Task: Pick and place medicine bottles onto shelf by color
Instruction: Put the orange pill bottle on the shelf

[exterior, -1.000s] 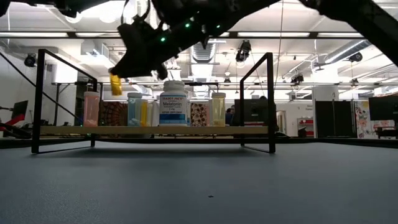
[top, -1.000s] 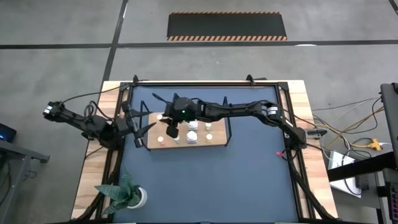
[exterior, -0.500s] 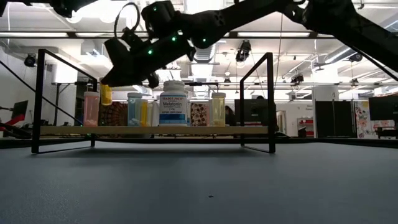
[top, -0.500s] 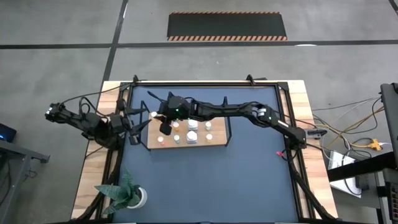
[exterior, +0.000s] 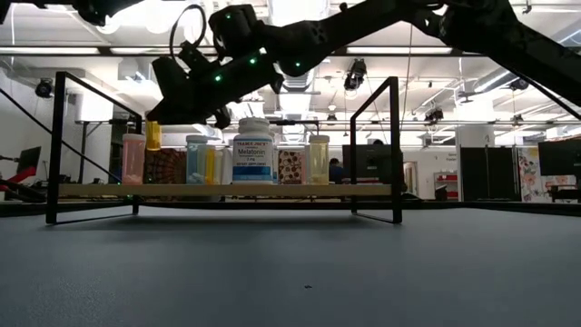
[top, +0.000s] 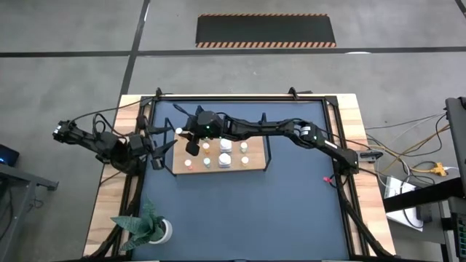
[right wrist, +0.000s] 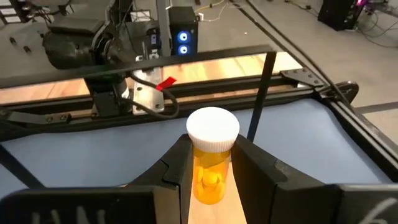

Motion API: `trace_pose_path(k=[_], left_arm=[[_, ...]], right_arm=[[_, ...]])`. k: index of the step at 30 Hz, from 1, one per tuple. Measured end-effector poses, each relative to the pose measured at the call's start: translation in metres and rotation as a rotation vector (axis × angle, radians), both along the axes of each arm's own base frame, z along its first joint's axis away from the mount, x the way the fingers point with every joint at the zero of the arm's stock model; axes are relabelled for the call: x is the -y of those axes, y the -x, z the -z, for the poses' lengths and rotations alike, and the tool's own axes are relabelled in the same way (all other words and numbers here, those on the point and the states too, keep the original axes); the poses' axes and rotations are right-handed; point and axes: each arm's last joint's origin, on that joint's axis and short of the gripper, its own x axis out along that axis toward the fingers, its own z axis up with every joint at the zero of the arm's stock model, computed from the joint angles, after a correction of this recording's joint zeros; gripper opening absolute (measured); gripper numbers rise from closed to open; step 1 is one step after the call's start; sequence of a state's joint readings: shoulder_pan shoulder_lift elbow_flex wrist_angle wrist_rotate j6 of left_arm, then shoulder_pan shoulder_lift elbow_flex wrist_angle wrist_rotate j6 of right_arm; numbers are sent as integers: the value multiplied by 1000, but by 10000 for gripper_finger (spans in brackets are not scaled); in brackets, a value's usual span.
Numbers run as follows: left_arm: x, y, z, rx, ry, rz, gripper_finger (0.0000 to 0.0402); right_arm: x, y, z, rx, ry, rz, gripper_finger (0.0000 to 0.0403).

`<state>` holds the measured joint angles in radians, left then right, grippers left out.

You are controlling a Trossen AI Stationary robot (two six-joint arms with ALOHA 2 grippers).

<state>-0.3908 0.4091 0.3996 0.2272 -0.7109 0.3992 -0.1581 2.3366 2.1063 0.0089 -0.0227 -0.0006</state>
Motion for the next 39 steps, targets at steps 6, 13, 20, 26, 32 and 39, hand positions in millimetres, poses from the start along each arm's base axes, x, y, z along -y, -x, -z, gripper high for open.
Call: trace_pose_path(k=[6, 13, 20, 26, 32, 39], left_arm=[[0, 0, 0, -1, -1, 0, 190], [0, 0, 0, 0, 0, 0, 190], [0, 0, 0, -1, -1, -1, 190], [0, 0, 0, -2, -4, -1, 190], [0, 0, 0, -2, -6, -2, 190], [0, 0, 0, -3, -8, -2, 190]], right_arm=[[-1, 3, 16, -79, -5, -8, 89], [-2, 6, 27, -146, -18, -14, 89], [-4, 7, 28, -155, -19, -20, 89], [-9, 6, 27, -142, -44, -83, 89], [-13, 4, 26, -126, -29, -105, 89], [-12, 4, 26, -127, -27, -101, 93]])
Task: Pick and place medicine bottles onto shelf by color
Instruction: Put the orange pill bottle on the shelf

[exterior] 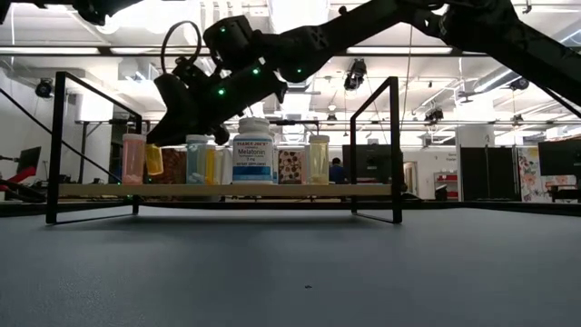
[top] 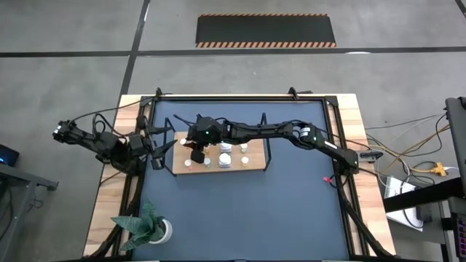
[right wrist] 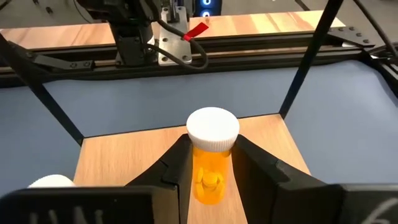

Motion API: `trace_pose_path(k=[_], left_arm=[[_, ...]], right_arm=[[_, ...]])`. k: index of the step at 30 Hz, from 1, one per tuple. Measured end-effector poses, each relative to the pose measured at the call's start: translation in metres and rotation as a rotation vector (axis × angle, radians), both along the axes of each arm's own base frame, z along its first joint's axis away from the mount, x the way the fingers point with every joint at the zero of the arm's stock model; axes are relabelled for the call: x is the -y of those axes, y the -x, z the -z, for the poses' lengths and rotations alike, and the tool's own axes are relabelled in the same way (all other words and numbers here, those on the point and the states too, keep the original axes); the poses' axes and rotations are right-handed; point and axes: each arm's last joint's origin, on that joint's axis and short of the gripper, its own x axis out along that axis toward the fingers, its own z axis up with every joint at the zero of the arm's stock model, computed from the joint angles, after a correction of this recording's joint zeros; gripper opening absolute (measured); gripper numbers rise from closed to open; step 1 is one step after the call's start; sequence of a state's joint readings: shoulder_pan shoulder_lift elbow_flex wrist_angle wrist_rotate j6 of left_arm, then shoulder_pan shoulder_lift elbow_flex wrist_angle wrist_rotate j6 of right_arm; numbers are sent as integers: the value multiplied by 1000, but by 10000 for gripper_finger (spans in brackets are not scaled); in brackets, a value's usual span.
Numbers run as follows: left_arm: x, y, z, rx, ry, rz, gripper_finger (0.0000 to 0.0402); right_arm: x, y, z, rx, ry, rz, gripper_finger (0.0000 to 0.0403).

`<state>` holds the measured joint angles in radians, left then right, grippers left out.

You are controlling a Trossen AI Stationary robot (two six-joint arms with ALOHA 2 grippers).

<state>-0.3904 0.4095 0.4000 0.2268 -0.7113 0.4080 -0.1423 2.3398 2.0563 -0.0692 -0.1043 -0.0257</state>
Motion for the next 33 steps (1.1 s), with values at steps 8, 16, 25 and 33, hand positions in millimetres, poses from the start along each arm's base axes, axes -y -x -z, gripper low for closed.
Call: trace_pose_path(k=[8, 16, 25, 33], left_arm=[[0, 0, 0, 1, 0, 0, 190], [0, 0, 0, 1, 1, 0, 190], [0, 0, 0, 1, 0, 0, 190], [0, 0, 0, 1, 1, 0, 190]], right_arm=[[-2, 0, 2, -13, 30, -23, 107], [-3, 0, 2, -16, 32, -27, 98], [-3, 1, 4, -38, 58, -38, 121], [-3, 1, 4, -39, 59, -38, 150]])
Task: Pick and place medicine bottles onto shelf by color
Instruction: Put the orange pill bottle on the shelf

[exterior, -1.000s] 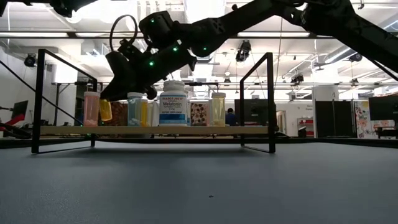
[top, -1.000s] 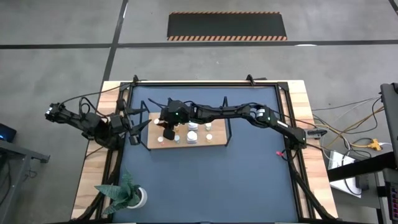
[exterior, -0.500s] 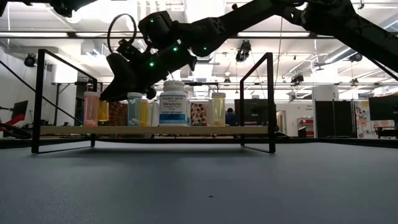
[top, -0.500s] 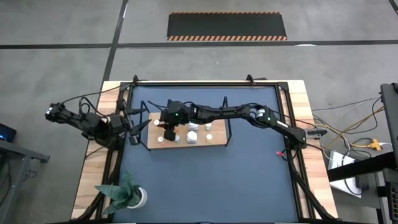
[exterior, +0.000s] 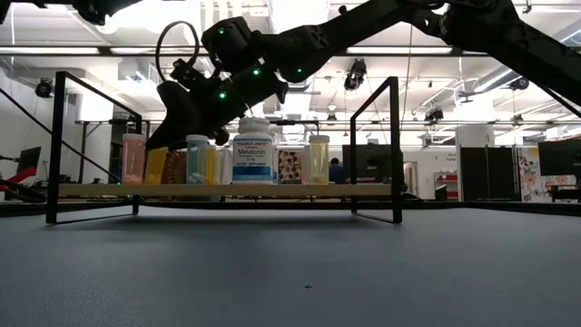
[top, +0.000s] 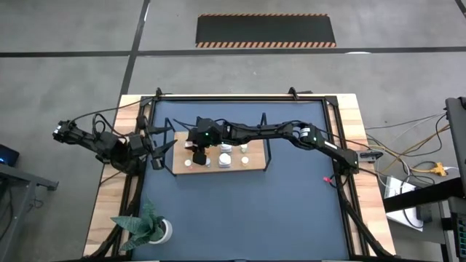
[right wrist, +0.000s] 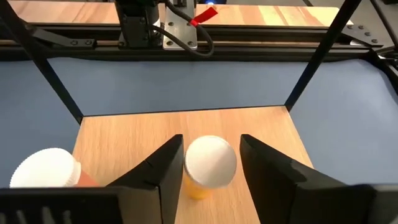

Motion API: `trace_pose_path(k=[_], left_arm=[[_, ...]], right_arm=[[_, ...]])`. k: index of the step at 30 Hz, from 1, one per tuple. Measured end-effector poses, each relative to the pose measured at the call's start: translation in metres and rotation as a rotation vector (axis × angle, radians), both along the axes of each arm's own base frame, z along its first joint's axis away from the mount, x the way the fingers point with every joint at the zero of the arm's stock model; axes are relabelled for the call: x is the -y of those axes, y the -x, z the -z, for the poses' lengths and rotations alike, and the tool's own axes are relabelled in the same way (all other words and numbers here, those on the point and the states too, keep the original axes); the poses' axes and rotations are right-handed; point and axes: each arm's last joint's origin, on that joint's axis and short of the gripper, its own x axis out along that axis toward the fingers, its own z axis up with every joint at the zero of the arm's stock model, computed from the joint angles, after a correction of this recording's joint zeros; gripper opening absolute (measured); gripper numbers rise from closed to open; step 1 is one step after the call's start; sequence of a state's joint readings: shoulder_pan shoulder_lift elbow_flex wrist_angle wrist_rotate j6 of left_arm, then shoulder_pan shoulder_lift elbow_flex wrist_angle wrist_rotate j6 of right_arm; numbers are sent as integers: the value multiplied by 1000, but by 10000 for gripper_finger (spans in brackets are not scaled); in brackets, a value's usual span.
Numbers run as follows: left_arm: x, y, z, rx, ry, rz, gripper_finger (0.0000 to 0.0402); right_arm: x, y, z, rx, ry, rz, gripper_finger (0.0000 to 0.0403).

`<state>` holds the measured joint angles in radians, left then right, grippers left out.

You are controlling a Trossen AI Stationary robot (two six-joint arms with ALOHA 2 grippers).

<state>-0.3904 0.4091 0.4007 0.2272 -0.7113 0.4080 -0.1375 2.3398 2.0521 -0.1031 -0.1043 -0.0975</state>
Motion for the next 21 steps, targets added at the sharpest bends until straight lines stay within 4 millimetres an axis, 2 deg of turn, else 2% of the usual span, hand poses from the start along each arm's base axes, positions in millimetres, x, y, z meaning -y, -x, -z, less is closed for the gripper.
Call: trace_pose_path(k=[4, 15, 21], left_arm=[[0, 0, 0, 0, 0, 0, 190], [0, 0, 0, 0, 1, 0, 190], [0, -1, 0, 0, 9, 1, 190]], right_arm=[[0, 2, -2, -28, 4, -3, 158], [-1, 7, -38, -134, 64, -51, 152], [-6, 30, -68, -288, 76, -85, 130]])
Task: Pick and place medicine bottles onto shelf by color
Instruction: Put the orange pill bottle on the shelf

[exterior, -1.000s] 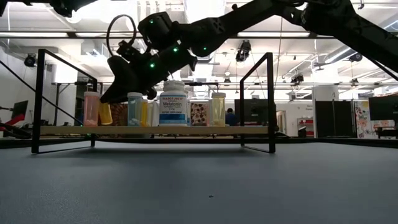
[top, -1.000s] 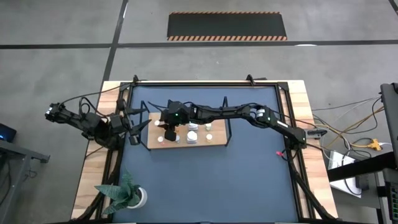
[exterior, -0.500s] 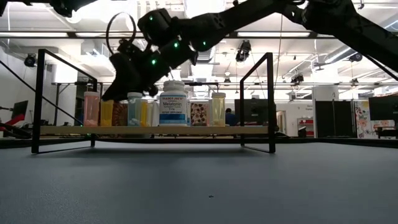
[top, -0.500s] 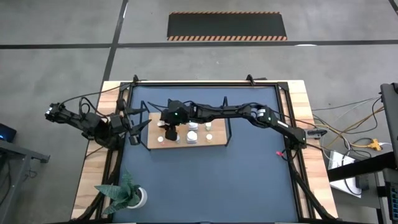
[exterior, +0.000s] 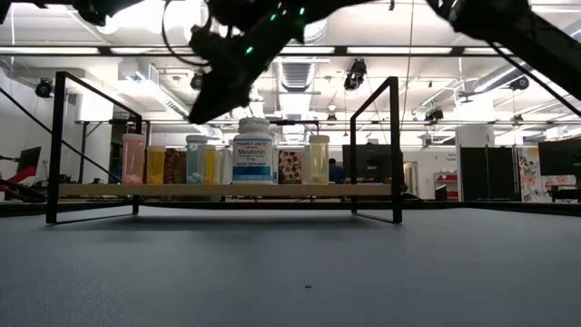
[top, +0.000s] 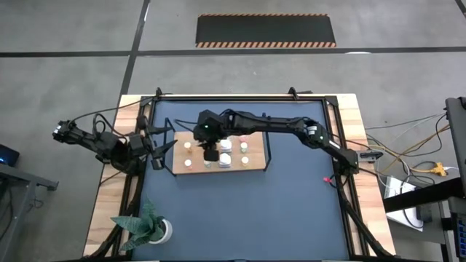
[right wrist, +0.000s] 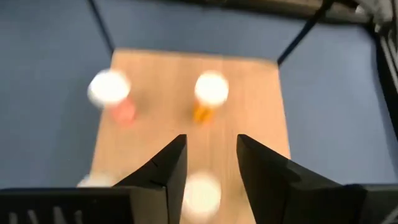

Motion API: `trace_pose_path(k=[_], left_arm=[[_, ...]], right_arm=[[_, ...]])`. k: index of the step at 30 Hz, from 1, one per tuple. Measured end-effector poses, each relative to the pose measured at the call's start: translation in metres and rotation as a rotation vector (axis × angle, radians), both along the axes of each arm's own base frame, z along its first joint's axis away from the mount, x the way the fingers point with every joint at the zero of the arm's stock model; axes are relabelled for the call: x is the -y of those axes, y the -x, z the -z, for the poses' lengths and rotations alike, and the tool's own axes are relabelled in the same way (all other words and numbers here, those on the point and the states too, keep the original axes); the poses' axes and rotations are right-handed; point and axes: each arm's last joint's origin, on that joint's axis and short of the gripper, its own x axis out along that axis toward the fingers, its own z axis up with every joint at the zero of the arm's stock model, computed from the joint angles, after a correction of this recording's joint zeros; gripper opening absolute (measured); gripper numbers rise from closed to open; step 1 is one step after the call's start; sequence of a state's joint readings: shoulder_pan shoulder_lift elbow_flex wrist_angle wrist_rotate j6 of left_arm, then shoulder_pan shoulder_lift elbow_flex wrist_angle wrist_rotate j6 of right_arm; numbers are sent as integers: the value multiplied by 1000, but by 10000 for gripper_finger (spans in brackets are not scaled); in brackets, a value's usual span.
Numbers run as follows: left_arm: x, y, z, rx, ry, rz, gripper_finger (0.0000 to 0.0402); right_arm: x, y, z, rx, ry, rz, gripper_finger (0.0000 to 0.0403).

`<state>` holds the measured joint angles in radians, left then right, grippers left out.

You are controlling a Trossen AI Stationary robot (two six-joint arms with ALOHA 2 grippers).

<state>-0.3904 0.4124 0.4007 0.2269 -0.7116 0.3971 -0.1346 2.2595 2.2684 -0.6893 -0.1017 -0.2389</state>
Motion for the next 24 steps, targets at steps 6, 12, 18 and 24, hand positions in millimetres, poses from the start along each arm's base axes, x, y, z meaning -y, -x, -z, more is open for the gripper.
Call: trace_pose_path(k=[6, 12, 18, 24], left_arm=[[3, -8, 4, -33, 6, 4, 189], [8, -19, -1, -59, 19, 7, 189], [16, -40, -3, -115, 44, 8, 189], [20, -63, -2, -244, 174, -23, 157]], right_arm=[[-19, 37, -35, -134, -24, -19, 90], [-55, 70, -45, -179, -26, -87, 47], [-79, 116, -35, -98, -18, -140, 17], [-88, 163, -18, 28, 35, -155, 9]])
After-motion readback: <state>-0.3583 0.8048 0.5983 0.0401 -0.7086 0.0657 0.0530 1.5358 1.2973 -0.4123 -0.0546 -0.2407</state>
